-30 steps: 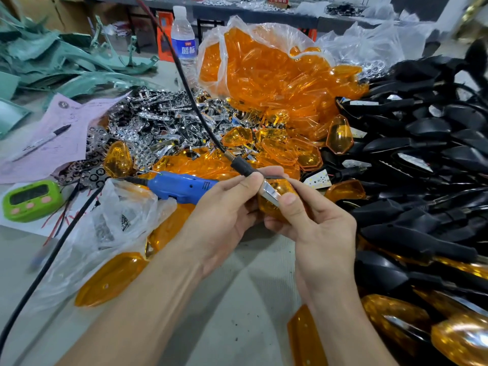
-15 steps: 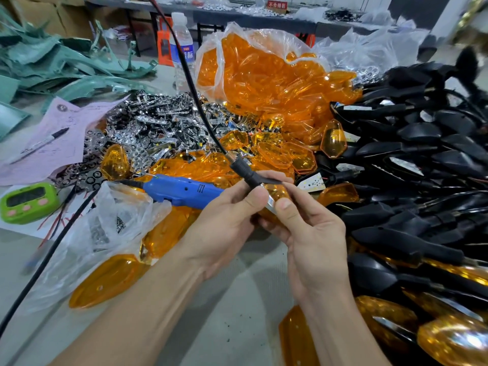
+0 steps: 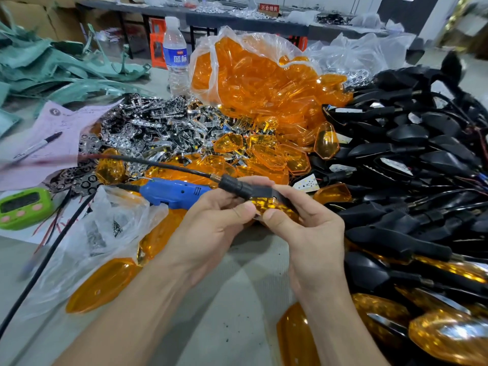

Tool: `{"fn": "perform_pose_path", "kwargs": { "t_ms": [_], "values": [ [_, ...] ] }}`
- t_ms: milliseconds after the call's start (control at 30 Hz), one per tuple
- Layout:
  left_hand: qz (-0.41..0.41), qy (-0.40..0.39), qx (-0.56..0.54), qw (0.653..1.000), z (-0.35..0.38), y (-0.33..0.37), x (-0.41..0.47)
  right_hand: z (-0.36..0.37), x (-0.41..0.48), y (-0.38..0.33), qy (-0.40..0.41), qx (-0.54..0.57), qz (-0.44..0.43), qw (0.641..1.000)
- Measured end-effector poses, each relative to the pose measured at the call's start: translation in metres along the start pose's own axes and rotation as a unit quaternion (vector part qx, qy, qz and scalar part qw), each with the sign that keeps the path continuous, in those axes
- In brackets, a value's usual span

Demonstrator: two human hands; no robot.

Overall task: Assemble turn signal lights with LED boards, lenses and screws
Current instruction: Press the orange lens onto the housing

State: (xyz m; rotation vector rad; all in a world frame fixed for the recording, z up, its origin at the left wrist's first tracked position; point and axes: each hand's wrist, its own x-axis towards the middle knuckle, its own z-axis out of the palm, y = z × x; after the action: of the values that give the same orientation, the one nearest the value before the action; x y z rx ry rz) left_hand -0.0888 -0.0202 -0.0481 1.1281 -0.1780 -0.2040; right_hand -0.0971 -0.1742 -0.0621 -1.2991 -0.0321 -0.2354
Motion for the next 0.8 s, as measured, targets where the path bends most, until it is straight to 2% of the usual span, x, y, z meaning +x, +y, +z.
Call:
{"fn": "perform_pose_path", "kwargs": {
  "t_ms": [233,367,467,567,633,733,800],
  "values": [
    [0.015,-0.01,-0.013,1.0,-0.008,0.002,0.001,-0.002,0.0,0.001,-0.037,-0.057,-0.019,0.997],
    [0.012,0.004,-0.004,1.0,-0.007,-0.001,0.001,-0.001,-0.002,0.006,-0.013,-0.048,-0.034,0.998],
    [0.004,-0.006,-0.008,1.0,-0.007,0.001,0.004,0.002,-0.006,0.004,0.009,-0.085,-0.045,0.995],
    [0.019,-0.047,-0.032,0.998,-0.008,0.007,0.004,0.003,-0.007,-0.005,0.008,-0.126,-0.102,0.987],
    [0.035,-0.062,-0.04,0.997,-0.01,0.009,0.004,0.002,-0.006,-0.012,-0.023,-0.138,-0.134,0.981],
    [0.039,-0.049,-0.014,0.998,-0.015,0.006,0.006,-0.002,-0.006,-0.015,-0.061,-0.259,-0.134,0.955],
    [0.047,-0.031,0.075,0.996,-0.015,0.001,0.006,-0.004,-0.006,-0.012,-0.04,-0.397,-0.127,0.908]
  ]
}}
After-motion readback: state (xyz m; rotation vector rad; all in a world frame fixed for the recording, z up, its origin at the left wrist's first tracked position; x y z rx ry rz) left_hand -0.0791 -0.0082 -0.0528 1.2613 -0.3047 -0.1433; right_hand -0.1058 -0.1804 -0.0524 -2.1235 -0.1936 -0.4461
